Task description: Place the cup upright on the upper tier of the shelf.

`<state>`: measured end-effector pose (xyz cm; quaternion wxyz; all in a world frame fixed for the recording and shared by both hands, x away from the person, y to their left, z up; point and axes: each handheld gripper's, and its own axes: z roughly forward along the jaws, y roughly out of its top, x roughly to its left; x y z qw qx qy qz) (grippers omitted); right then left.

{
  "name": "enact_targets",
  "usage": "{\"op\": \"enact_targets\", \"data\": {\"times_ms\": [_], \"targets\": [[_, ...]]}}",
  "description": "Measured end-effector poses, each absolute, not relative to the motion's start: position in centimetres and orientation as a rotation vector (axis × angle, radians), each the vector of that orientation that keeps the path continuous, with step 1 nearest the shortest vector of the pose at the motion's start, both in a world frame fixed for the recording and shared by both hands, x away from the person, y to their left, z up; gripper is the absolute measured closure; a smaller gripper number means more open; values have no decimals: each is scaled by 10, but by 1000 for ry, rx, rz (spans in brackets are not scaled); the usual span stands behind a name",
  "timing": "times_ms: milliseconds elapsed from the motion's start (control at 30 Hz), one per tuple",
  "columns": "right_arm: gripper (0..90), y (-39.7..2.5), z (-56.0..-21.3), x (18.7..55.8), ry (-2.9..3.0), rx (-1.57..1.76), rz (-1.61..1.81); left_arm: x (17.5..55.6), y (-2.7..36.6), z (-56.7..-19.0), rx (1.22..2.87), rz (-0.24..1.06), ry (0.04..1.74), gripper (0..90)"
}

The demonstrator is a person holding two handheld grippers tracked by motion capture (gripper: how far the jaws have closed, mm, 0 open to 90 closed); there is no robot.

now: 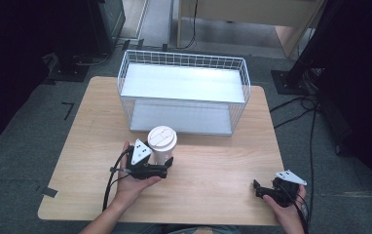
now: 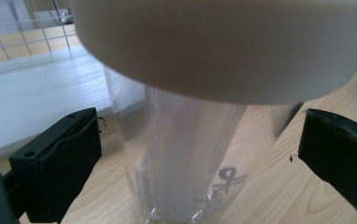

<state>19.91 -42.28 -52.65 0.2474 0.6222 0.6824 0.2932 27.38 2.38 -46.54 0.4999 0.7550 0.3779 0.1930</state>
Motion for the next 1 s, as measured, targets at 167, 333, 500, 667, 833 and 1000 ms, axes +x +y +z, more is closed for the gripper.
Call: {"op": "enact_targets", "data": {"times_ms": [167,333,500,667,833,1000], "targets": [[0,-423,-527,199,1861,1696,800,275,21,-467,1800,480,898,7],[0,-423,-527,199,1861,1696,799,279,18,-470,1773,459,917,7],[0,-423,-527,199,1861,1696,799,281,16,-472,1739,497,932,69],[0,-423,-527,199,1861,1696,799,284,14,-474,1733,497,932,74],[0,-423,-527,199,1861,1697,799,283,11,-473,1704,523,929,132],[0,-423,-527,199,1861,1696,799,285,9,-475,1693,536,918,136]]}}
